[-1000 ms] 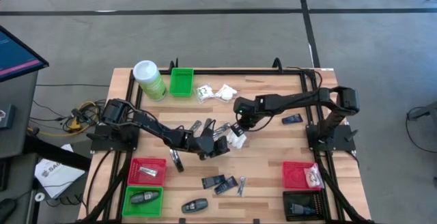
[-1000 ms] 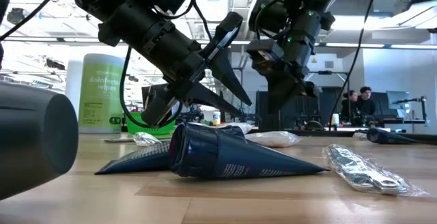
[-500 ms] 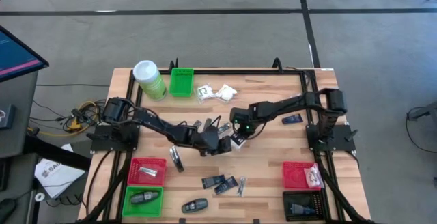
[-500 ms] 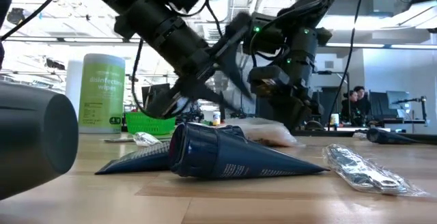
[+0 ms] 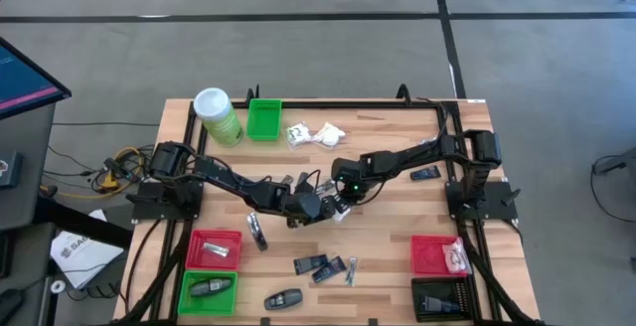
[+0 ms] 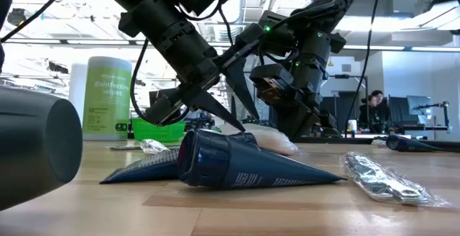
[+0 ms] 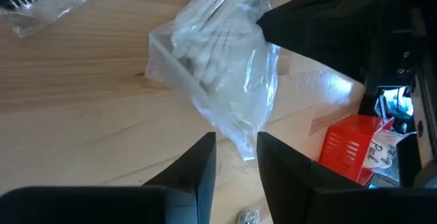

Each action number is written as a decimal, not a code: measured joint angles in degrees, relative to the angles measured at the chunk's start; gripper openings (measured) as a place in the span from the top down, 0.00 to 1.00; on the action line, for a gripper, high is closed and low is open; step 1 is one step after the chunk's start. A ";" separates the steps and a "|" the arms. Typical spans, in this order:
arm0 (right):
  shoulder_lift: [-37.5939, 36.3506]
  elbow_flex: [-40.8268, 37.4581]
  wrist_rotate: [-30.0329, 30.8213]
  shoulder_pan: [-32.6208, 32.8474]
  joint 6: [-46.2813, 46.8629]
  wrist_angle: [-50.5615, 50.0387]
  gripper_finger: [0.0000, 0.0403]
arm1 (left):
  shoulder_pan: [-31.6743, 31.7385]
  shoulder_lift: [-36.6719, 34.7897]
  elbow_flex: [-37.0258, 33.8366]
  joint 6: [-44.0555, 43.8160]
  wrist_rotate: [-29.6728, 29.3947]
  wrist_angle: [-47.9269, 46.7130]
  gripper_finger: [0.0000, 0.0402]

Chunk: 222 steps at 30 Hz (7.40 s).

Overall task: Pick & Place Travel size toiletries
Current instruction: Put the cotton pack into the right red bin

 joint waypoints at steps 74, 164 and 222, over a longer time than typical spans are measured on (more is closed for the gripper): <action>-24.20 -4.17 2.02 -6.99 -23.07 -0.05 1.00 | 3.62 -6.38 -2.23 10.50 1.52 3.98 1.00; -10.32 29.05 67.41 27.65 -52.67 -23.00 0.86 | 14.57 -26.05 -2.19 27.05 23.24 6.38 1.00; -10.32 53.53 18.62 13.28 -22.73 -36.37 1.00 | 5.89 -34.78 -2.16 81.60 14.71 -0.67 0.34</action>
